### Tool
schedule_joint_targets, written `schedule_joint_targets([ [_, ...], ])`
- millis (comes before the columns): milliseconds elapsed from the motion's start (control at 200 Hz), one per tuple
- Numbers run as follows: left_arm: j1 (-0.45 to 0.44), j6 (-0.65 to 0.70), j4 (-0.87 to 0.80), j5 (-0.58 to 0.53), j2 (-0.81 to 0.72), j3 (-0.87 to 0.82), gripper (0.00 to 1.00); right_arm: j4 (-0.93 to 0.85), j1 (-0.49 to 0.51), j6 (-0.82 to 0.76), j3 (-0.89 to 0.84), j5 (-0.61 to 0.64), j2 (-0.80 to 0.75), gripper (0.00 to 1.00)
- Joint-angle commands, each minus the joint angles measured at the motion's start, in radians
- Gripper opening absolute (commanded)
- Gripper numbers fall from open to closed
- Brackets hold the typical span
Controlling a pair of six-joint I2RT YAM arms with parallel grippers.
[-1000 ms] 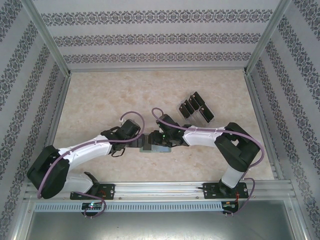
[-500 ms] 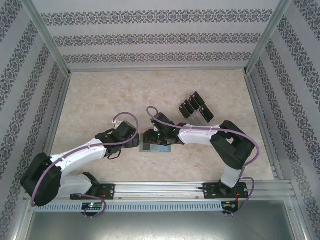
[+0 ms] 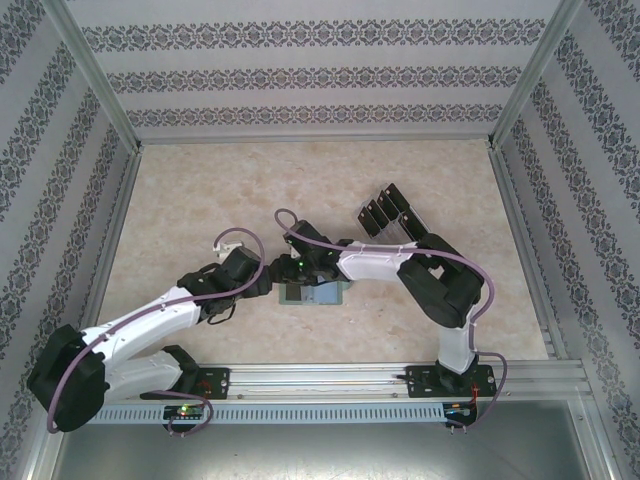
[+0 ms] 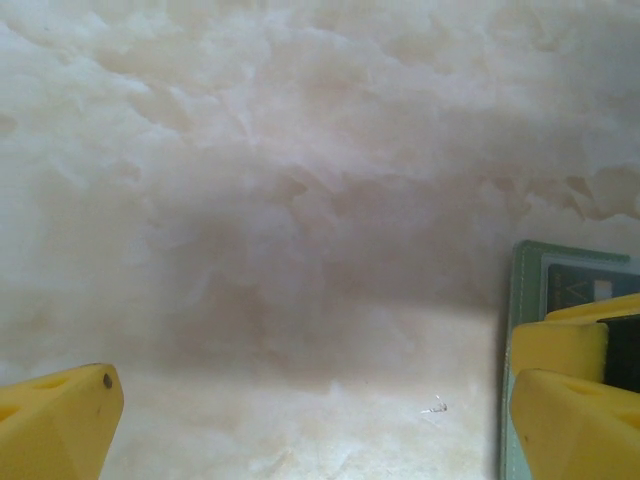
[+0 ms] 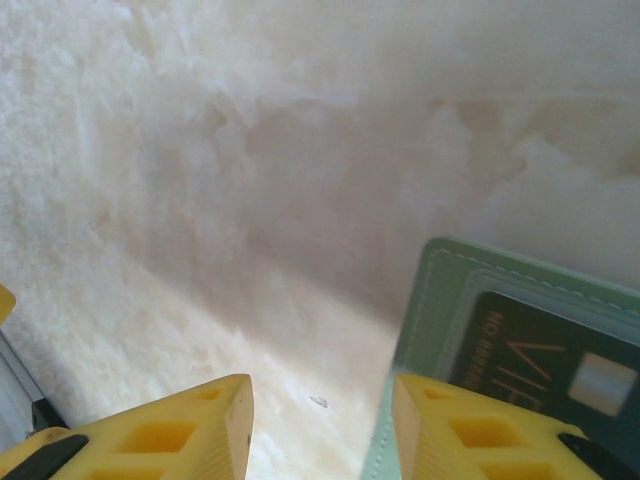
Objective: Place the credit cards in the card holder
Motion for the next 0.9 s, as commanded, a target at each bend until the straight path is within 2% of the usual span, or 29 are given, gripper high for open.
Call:
schedule_joint_targets([
  [0,0.011,-0.018,-0.051,-0.025,-0.025,-0.007,1.0,-0.015,0.019,-0.019,0.078,-0.031,0.02,0.41],
  [215,0.012,-0.027,-0.066,-0.04,-0.037,-0.005,1.0,-0.108,0.013,-0.068,0.249,-0.035,0.026,0.41],
  [305,0.012,-0.026,-0.075,-0.043,-0.042,0.002,1.0,-0.126,-0.008,-0.08,0.27,-0.029,-0.01,0.42],
  [485,0.012,-0.005,-0.077,-0.043,-0.037,0.018,1.0,-0.135,-0.063,-0.092,0.212,-0.021,-0.139,0.44],
  [625,0.012,0.064,-0.041,0.021,0.021,0.057,1.0,-0.181,-0.113,-0.111,0.124,0.02,-0.249,0.45],
  [789,0.012,0.143,0.011,0.129,0.166,0.143,1.0,-0.298,-0.247,-0.203,-0.001,0.102,-0.38,0.44],
  [894,0.01,0.174,0.035,0.179,0.269,0.196,1.0,-0.424,-0.351,-0.315,-0.017,0.184,-0.441,0.44],
])
